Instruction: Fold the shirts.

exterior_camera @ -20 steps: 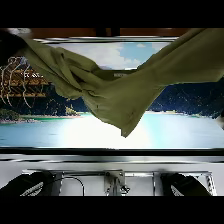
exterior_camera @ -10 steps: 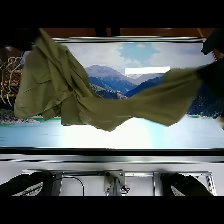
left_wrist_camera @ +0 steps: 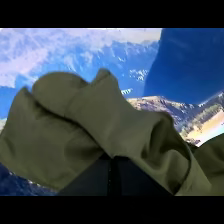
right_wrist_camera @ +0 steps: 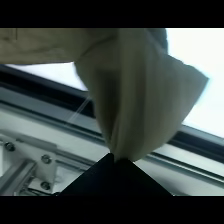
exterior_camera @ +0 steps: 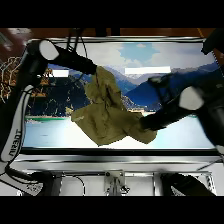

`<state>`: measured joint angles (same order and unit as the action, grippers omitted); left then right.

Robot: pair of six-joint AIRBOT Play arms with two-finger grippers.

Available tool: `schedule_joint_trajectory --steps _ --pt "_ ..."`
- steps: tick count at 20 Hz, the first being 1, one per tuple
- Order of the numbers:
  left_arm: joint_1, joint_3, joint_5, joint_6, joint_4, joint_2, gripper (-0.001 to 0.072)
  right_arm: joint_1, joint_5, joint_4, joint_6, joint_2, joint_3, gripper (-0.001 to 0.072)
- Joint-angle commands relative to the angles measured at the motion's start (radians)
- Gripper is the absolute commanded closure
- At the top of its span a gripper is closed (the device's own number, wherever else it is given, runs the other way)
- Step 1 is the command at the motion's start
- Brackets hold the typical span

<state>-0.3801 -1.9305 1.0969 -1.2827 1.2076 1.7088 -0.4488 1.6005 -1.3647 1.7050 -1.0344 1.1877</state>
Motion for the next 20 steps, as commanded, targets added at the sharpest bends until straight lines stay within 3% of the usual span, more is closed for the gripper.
schedule_joint_trajectory --steps 1,3,6,7,8,9,12,14,15,17,20 --pt "-0.022 0.001 -0.001 -0.017 -0.070 0.115 0.0648 -0.002 -0.251 0.315 -0.053 -0.047 -0.253 0.0630" --pt "-0.034 0.000 0.015 -0.031 -0.075 0.147 0.0635 0.000 -0.340 0.325 -0.064 -0.092 -0.267 0.0630" --pt "-0.010 -0.011 0.122 -0.032 -0.039 0.146 0.0157 0.041 -0.397 0.314 -0.065 -0.107 -0.266 0.0614" --pt "0.010 -0.027 0.183 -0.056 -0.002 0.138 0.0137 0.063 -0.395 0.315 -0.073 -0.108 -0.264 0.0479" --pt "0.037 -0.050 0.258 -0.089 0.040 0.129 0.0137 0.087 -0.386 0.319 -0.097 -0.107 -0.258 0.0224" --pt "0.068 -0.071 0.338 -0.114 0.066 0.118 0.0136 0.118 -0.362 0.318 -0.134 -0.107 -0.237 0.0141" --pt "0.170 -0.059 0.576 -0.201 0.058 0.066 0.0137 0.245 -0.323 0.274 -0.173 -0.103 -0.105 0.0140" --pt "0.206 0.063 0.621 -0.220 -0.024 0.000 0.0105 0.352 -0.353 0.218 -0.172 -0.109 -0.023 0.0140" --pt "0.207 0.160 0.606 -0.224 -0.040 -0.047 0.0041 0.407 -0.357 0.221 -0.173 -0.121 -0.005 0.0141" --pt "0.190 0.418 0.530 -0.233 -0.056 -0.159 -0.0005 0.490 -0.325 0.232 -0.196 -0.158 -0.003 0.0140" --pt "0.157 0.827 0.314 -0.233 -0.109 -0.329 -0.0012 0.529 -0.260 0.241 -0.258 -0.219 -0.003 0.0141"
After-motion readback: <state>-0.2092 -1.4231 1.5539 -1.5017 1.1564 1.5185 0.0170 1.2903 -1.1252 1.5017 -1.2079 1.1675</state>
